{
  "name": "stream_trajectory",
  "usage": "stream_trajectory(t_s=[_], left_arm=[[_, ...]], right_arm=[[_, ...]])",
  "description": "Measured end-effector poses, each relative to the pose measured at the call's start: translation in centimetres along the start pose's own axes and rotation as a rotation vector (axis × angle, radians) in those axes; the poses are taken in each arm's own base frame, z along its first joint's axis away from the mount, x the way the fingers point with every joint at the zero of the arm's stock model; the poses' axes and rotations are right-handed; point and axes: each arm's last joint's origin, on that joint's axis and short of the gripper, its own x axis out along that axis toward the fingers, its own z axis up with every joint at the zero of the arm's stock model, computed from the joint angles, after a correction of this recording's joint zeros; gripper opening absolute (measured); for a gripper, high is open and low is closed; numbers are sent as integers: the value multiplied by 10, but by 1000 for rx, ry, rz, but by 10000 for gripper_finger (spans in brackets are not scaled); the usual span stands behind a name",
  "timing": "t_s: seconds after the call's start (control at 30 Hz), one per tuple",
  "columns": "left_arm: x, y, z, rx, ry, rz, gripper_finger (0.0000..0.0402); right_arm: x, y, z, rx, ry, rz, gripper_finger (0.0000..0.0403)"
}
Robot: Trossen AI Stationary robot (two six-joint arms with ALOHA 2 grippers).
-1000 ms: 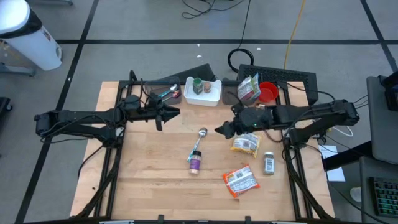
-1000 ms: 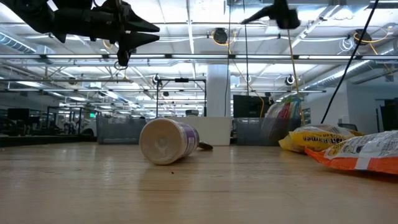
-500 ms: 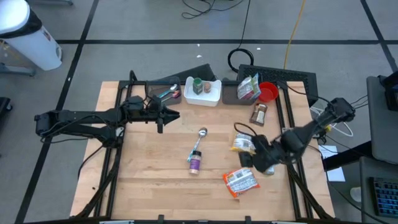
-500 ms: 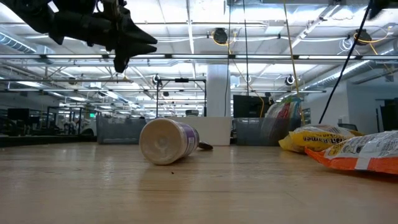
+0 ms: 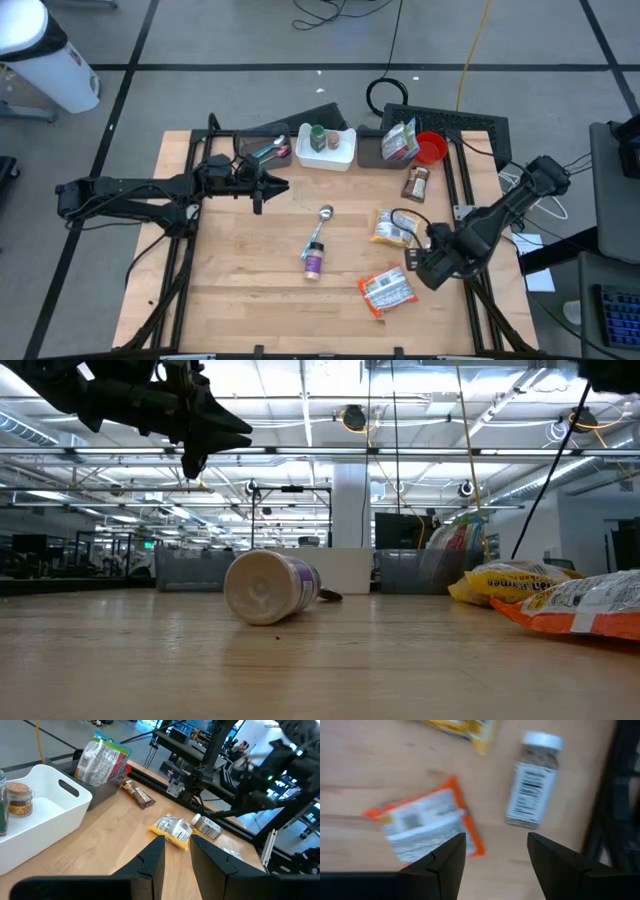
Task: Pick & Place Food Item
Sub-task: Put the white seasoning bottle into the white bin
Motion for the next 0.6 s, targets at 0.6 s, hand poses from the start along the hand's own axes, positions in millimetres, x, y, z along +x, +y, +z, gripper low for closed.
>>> stream_trajectory(t_s=[0.6], left_arm=[[0, 0, 0, -39, -1, -2, 99]], right_arm=[[69, -8, 10, 51, 53, -52, 205]])
